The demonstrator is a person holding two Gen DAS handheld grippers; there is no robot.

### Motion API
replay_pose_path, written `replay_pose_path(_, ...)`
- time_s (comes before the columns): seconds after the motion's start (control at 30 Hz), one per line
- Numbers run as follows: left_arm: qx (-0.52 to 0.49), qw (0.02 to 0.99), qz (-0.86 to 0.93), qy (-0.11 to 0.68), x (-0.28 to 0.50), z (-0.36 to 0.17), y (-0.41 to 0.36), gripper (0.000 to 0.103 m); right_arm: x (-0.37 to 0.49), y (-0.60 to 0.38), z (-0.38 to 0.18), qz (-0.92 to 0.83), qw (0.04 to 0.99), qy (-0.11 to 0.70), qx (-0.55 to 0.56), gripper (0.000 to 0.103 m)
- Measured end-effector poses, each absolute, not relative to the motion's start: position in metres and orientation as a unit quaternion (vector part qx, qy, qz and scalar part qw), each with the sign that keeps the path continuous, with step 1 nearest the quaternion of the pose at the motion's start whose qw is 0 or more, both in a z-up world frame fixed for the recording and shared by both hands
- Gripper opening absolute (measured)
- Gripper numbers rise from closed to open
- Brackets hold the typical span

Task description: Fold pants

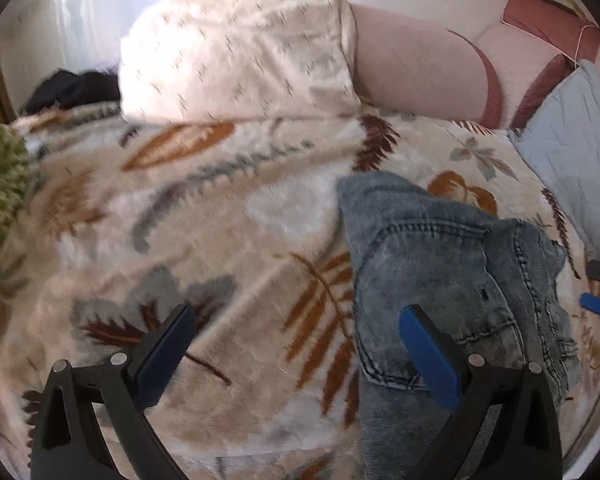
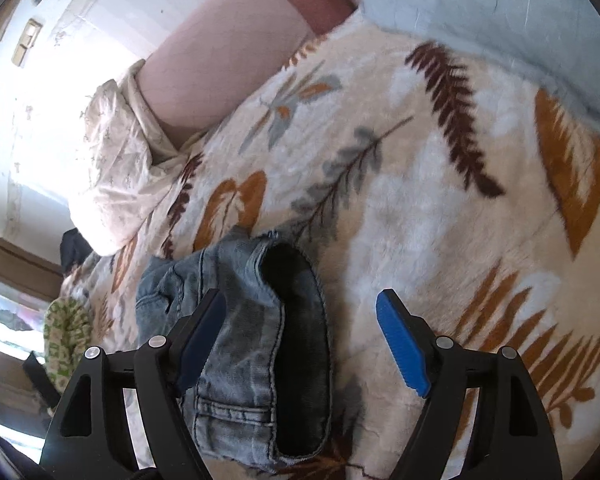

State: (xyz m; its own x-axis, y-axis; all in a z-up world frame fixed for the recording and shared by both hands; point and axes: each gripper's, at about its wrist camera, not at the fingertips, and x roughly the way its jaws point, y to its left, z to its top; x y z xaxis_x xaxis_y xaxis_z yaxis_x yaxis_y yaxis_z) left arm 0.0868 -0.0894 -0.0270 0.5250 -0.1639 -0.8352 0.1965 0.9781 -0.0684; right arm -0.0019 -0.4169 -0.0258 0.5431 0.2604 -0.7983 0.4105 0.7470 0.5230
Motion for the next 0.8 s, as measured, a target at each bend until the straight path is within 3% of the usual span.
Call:
replay_pose_path(0.37, -0.063, 0.829, -0.170, 0.529, 0.096, -0.046, -0.091, 0.103, 0.009, -0.393, -0.064, 0.017, 0.745, 0.551, 0.375, 0.080)
replay_pose_path(0.5, -0.072, 0.819, -0.198, 0.533, 0.095, -0.046, -0.098, 0.103, 0.013, -0.386, -0.066, 0.027, 0.746, 0.544, 0.382, 0.089)
replay_pose_path(0.8, -0.069, 0.801, -0.235, 0.546, 0.103, -0.058, -0.123, 0.103, 0.022, -0.377, -0.080, 0.082, 0.716, 0.530, 0.447, 0.091)
